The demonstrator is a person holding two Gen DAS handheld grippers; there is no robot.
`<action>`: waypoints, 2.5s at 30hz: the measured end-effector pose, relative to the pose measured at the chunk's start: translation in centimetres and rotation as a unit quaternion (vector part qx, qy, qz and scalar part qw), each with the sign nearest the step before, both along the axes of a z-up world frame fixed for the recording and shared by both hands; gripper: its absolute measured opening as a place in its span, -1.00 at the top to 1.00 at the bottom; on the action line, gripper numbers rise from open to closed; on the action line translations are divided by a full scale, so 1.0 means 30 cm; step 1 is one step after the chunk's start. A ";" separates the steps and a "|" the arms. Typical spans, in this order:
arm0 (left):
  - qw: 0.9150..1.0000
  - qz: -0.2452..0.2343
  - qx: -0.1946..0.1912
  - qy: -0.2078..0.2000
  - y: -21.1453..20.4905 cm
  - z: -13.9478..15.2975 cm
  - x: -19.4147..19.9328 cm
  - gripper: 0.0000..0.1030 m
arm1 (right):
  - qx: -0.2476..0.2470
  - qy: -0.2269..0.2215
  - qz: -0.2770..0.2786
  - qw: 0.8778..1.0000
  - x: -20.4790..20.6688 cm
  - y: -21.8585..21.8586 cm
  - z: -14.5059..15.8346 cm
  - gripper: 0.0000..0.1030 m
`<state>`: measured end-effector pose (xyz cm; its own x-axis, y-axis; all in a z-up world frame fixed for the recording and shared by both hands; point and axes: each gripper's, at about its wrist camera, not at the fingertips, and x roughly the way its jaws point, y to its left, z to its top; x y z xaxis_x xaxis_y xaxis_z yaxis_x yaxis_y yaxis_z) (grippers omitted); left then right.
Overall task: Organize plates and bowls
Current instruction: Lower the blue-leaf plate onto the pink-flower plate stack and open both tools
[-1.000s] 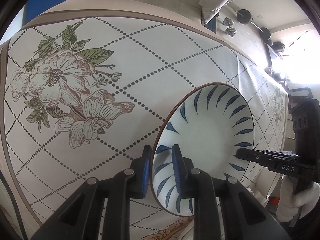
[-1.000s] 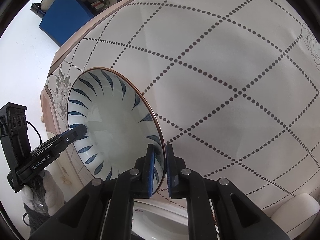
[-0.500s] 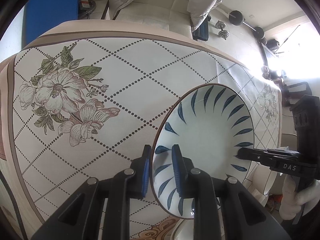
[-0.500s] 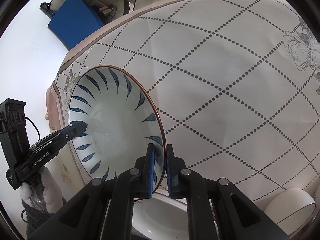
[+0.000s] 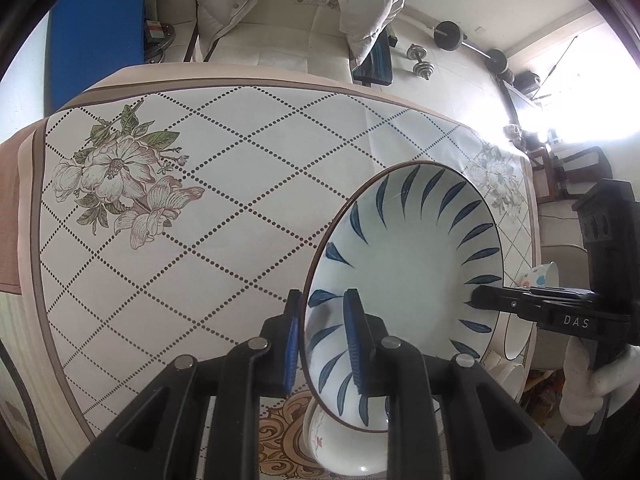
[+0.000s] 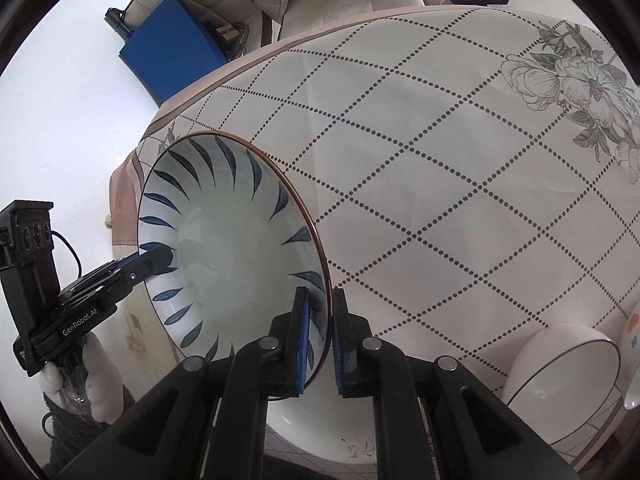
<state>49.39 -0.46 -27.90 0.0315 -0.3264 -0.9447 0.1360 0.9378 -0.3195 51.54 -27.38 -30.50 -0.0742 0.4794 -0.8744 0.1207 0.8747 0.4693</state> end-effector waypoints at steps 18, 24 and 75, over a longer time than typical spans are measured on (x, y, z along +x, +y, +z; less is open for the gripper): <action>0.999 0.012 -0.019 0.031 -0.078 -0.034 -0.314 0.65 | -0.001 0.006 0.014 1.000 -0.417 -0.130 0.029 0.78; 0.998 0.018 -0.012 0.051 -0.084 -0.093 -0.358 0.65 | -0.001 0.026 0.022 0.999 -0.494 -0.136 -0.048 0.78; 0.983 0.045 0.031 0.177 -0.073 -0.262 -0.365 0.62 | -0.006 0.120 0.012 0.993 -0.411 -0.014 -0.223 0.18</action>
<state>38.43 -2.66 -35.74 -0.2758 -0.2783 -0.9201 -0.0577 0.9602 -0.2731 39.20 -27.80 -37.19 -0.2919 0.4649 -0.8359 0.2077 0.8839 0.4191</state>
